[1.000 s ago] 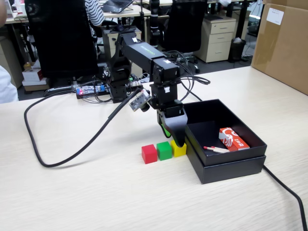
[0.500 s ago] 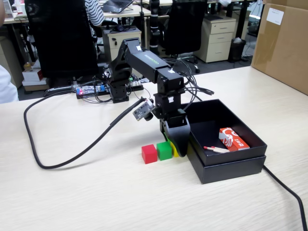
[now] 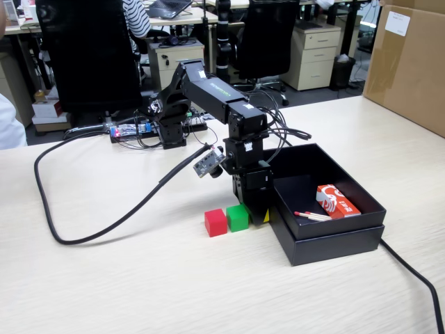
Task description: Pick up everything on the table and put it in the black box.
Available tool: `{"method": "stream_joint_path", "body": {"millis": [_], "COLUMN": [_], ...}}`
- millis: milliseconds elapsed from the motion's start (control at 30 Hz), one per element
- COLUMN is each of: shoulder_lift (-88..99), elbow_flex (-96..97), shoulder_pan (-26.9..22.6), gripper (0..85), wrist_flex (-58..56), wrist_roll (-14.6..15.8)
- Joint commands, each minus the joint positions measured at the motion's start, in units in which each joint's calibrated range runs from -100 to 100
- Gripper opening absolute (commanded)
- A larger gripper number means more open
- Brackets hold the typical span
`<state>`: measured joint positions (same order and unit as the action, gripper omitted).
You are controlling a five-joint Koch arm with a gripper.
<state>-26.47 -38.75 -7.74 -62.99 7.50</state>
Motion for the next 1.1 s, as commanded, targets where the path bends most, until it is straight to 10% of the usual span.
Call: {"method": "stream_joint_path", "body": {"millis": [0,700,1067], "shoulder_lift": [1.97,55.22,33.87], "elbow_flex": [-4.95,19.8,1.03], "shoulder_pan": [-0.83,-0.83,-6.94], "gripper": [0.9,0.9,0.9], "wrist_flex": [0.22,-0.47,-0.47], "wrist_roll": [-0.15,-0.73,0.15]}}
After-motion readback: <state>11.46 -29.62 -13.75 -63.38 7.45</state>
